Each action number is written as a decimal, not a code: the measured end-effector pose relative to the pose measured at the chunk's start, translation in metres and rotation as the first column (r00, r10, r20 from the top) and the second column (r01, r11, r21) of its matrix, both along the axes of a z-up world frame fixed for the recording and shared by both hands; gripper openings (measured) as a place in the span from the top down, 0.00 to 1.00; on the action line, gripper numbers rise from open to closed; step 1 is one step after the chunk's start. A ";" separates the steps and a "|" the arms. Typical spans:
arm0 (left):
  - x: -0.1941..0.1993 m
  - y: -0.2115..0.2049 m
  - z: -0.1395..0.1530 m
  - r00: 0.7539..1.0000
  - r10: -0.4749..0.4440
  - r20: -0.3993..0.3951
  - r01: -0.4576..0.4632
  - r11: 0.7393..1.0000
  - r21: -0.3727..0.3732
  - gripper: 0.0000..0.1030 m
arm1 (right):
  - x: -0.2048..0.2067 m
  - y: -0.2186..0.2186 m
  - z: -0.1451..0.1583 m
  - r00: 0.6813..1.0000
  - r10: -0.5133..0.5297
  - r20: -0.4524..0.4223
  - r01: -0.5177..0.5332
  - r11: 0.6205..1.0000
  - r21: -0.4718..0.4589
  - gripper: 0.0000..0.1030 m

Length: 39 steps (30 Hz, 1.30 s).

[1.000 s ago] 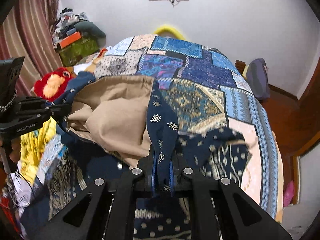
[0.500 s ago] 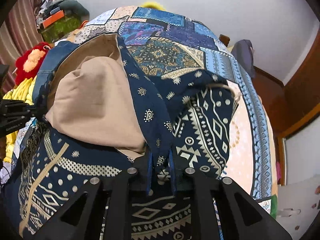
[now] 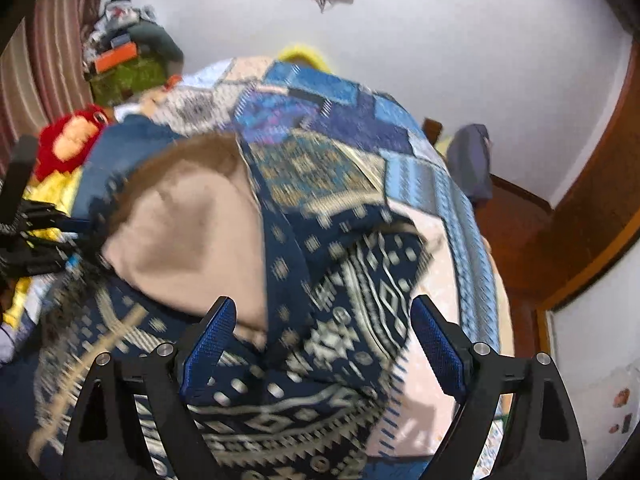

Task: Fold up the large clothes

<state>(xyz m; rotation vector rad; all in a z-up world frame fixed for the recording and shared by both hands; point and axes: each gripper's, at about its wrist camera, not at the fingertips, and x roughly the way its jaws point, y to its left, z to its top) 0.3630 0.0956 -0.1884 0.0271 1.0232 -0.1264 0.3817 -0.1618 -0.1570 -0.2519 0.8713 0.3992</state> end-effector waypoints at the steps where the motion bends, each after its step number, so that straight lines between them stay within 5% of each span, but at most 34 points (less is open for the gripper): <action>1: 0.005 -0.001 0.006 1.000 0.001 0.008 -0.001 1.000 -0.007 0.44 | 0.003 0.004 0.005 1.000 0.007 -0.002 -0.007 1.000 0.023 0.15; 8: 0.058 -0.006 0.031 0.999 0.006 0.054 -0.004 0.999 -0.040 0.44 | 0.043 0.044 0.012 0.998 0.041 -0.045 -0.036 0.992 0.122 0.15; 15: 0.107 -0.011 0.015 1.000 -0.009 0.005 0.009 0.994 -0.113 0.45 | 0.100 0.076 -0.027 0.986 0.036 -0.165 -0.014 0.991 0.136 0.19; 21: 0.124 -0.021 0.003 0.999 -0.051 -0.007 0.049 0.985 -0.164 0.79 | 0.130 0.086 -0.051 0.970 0.038 -0.240 0.002 0.986 0.164 0.59; 23: 0.124 -0.025 0.004 0.998 -0.068 -0.002 0.066 0.983 -0.170 0.89 | 0.132 0.088 -0.052 0.971 0.044 -0.234 -0.003 0.986 0.170 0.75; 26: 0.118 -0.030 0.010 0.996 -0.085 0.026 0.088 0.983 -0.161 0.93 | 0.128 0.091 -0.047 0.976 0.064 -0.208 -0.028 0.984 0.175 0.86; 39: 0.018 -0.039 0.067 0.981 -0.160 0.107 0.180 0.963 -0.203 0.93 | 0.026 0.070 0.023 0.985 0.153 -0.079 -0.131 0.963 0.235 0.91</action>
